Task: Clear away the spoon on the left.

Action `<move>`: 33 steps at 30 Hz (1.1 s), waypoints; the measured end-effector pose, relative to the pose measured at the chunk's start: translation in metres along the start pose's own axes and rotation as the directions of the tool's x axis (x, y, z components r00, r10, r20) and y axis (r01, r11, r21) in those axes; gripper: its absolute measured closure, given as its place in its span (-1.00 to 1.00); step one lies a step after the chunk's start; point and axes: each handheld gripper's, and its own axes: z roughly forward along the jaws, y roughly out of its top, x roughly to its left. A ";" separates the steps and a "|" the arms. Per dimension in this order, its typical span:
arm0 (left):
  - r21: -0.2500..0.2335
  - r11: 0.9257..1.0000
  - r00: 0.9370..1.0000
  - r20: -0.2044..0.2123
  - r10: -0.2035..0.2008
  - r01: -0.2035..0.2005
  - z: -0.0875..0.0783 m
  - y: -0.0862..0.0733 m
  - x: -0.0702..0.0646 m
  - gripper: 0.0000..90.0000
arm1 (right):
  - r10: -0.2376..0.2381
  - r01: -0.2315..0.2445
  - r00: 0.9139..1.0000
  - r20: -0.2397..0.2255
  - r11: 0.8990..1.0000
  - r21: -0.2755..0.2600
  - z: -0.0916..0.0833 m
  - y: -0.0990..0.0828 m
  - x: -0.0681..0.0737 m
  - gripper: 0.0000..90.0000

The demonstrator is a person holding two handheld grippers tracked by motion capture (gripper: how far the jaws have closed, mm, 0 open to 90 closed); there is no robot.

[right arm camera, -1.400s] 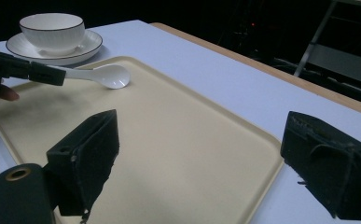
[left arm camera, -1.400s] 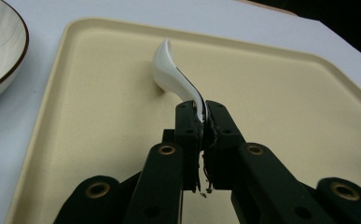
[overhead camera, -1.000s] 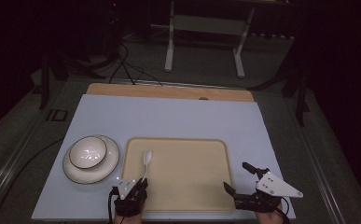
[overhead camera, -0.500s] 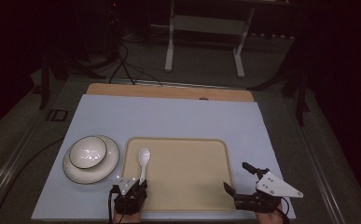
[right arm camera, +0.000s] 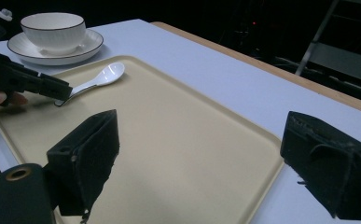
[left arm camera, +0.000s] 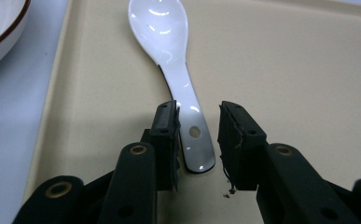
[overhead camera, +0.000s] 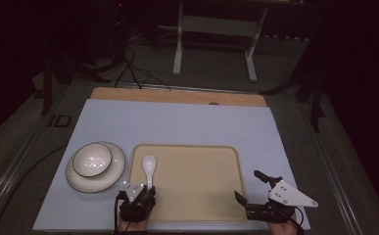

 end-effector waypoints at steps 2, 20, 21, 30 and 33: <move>0.005 1.000 1.000 0.005 0.004 -0.004 0.000 0.001 0.000 0.47 | 0.001 -0.001 1.000 0.000 1.000 -0.001 0.000 0.000 0.000 -0.74; 0.025 0.990 0.989 0.066 0.133 -0.135 -0.019 0.030 -0.010 -0.33 | 0.009 -0.009 1.000 0.005 1.000 -0.005 -0.002 -0.001 -0.002 -0.74; 0.031 0.990 0.986 0.097 0.135 -0.139 -0.021 0.033 -0.010 -0.52 | 0.007 -0.007 1.000 0.006 1.000 -0.005 -0.002 -0.001 -0.002 -0.74; 0.025 0.977 0.955 0.221 0.200 -0.210 -0.028 0.050 -0.009 -0.89 | 0.007 -0.007 1.000 0.006 1.000 -0.005 -0.002 -0.001 -0.002 -0.74; 0.015 0.969 0.942 0.240 0.234 -0.245 -0.031 0.058 -0.008 -0.95 | 0.007 -0.007 1.000 0.006 1.000 -0.004 -0.002 -0.001 -0.002 -0.74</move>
